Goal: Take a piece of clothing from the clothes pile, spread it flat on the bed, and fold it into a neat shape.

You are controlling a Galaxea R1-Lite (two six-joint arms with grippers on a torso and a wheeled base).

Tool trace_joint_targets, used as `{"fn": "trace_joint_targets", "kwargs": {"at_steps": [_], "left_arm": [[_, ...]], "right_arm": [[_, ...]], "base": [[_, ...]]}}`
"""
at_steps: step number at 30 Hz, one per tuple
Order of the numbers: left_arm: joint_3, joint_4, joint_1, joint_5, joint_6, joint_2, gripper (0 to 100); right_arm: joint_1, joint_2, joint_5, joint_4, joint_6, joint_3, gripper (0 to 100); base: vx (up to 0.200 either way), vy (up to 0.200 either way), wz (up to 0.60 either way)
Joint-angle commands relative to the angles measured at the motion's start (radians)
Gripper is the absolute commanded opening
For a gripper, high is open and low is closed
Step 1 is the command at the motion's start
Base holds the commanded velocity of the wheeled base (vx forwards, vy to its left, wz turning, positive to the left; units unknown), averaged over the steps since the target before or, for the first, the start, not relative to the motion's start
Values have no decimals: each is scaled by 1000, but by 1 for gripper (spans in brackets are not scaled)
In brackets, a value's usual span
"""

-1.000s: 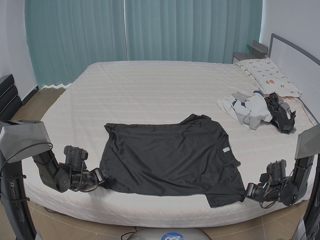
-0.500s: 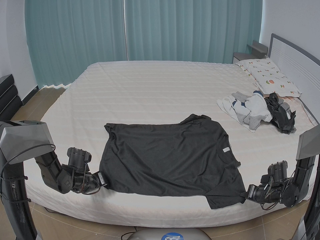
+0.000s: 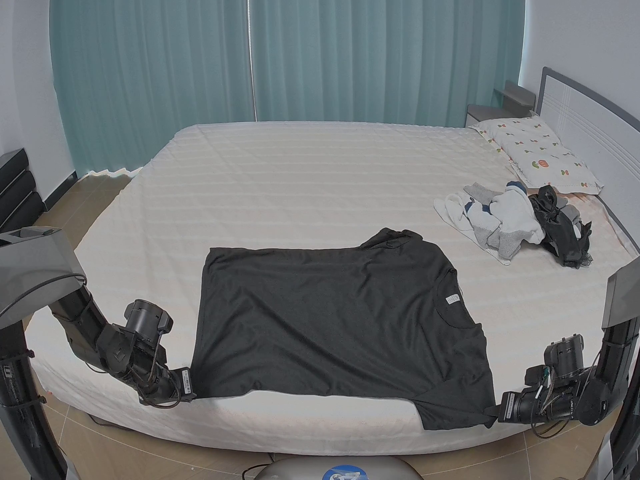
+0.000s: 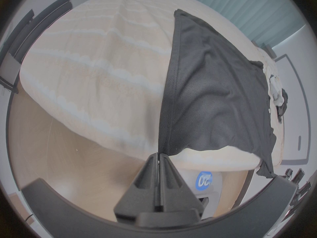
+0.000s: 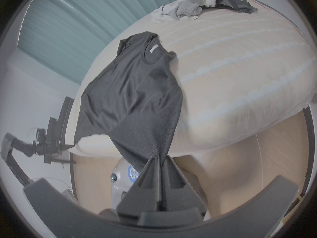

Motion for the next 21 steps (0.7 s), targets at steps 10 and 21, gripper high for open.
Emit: {"fn": "trace_joint_targets", "kwargs": {"at_steps": [10, 21], "left_arm": [[-27, 94, 48, 64, 81, -33, 0], [-51, 88, 51, 47, 73, -28, 100]], "right_arm": [[12, 4, -8, 154, -153, 28, 0], [-16, 76, -8, -32, -150, 25, 100]], "base": [[0, 0, 0], [0, 0, 0]]}}
